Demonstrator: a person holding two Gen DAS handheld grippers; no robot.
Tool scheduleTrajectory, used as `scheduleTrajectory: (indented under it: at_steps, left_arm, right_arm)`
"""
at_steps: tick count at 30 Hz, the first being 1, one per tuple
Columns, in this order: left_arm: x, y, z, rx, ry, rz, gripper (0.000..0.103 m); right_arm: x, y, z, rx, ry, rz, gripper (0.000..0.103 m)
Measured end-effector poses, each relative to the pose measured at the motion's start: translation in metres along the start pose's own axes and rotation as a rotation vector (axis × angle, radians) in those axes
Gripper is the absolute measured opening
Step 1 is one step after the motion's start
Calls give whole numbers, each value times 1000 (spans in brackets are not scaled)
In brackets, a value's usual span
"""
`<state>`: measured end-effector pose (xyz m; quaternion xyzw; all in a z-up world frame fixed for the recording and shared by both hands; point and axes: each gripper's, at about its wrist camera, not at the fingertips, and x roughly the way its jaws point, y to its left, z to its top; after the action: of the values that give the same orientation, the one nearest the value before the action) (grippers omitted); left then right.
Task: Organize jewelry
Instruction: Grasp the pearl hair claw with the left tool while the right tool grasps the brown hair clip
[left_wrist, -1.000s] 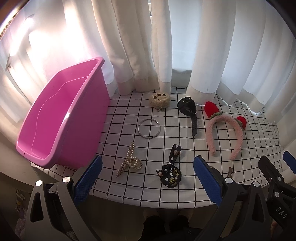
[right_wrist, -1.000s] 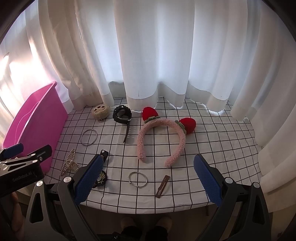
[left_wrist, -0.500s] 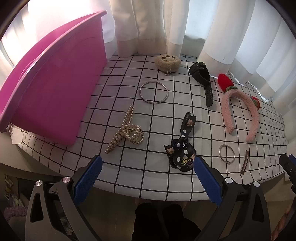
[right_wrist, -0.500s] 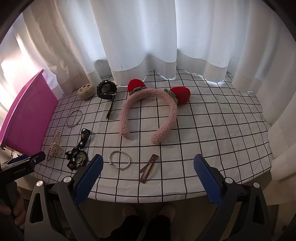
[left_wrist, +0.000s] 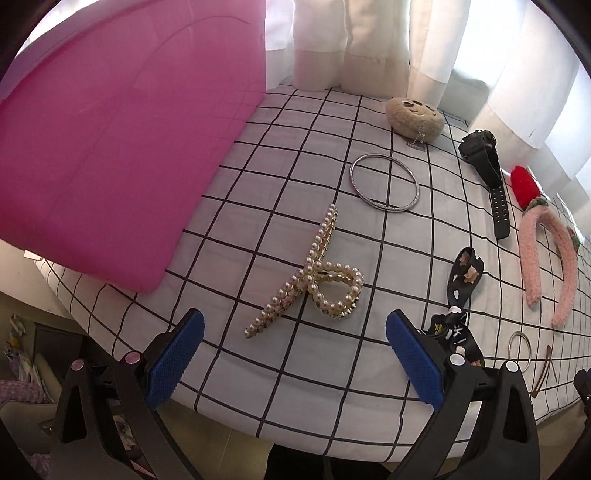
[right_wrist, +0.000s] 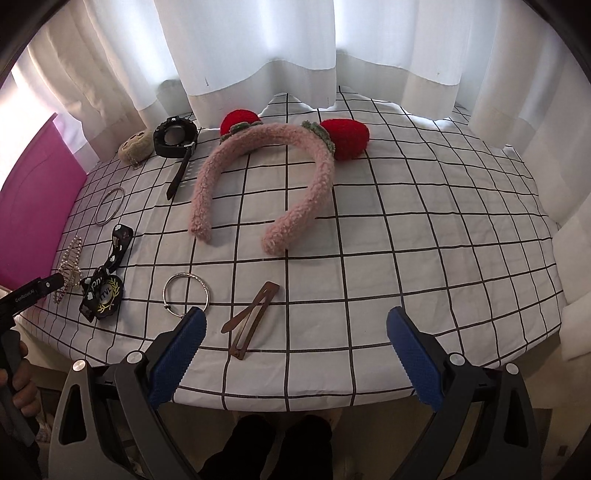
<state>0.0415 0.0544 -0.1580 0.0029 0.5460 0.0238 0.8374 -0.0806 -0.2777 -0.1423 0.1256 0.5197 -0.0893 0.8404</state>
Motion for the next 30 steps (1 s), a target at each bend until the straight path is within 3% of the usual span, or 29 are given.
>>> scheduleTrajectory:
  at_steps: [9,22,30]
  left_arm:
    - [33,-3,18,48,28,-22,97]
    - [54,-1,32,139,21,-50,97]
    - [65,-2,38,168,10,-82,98]
  right_arm:
    - [17,6,1,33,12,-1,94]
    - [50,20,-13,50,80,-144,94]
    - [60,18,-13,86,85,-164,94]
